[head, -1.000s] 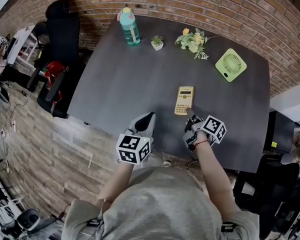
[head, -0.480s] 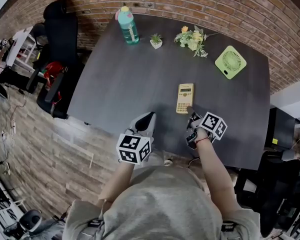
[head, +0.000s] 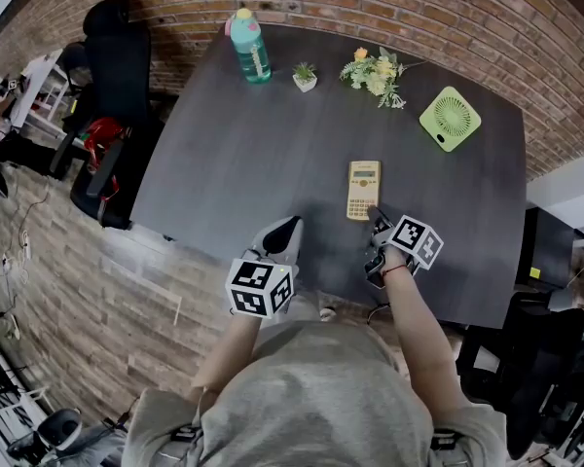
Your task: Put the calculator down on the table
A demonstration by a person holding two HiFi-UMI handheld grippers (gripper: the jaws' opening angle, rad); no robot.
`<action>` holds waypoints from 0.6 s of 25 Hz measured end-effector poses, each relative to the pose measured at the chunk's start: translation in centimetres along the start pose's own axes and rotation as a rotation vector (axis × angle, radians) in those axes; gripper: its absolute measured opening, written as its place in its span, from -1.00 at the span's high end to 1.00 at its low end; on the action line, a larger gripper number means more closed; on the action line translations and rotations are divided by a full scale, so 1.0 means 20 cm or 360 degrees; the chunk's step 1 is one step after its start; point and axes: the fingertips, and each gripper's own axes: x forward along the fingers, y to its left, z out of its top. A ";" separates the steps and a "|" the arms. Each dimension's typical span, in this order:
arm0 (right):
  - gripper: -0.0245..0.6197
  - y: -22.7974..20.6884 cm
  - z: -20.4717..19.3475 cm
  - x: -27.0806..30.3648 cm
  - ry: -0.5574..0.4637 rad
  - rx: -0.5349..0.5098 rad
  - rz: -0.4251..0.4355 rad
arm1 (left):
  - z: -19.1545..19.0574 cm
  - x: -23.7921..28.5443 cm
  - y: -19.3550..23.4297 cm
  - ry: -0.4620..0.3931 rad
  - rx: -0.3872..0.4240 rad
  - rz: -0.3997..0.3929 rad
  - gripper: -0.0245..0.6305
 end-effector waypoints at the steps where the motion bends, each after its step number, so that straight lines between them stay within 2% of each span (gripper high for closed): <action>1: 0.65 -0.01 0.00 0.00 -0.0001 -0.0006 -0.0013 | 0.00 0.00 0.00 0.0000 -0.0001 -0.0001 0.87; 7: 0.62 -0.09 0.00 0.00 0.0030 -0.0073 -0.0158 | 0.00 0.00 -0.01 0.0003 0.0001 -0.0005 0.87; 15: 0.62 -0.10 -0.01 0.00 0.0040 -0.0093 -0.0167 | 0.01 0.02 -0.02 -0.0001 0.0003 -0.0014 0.87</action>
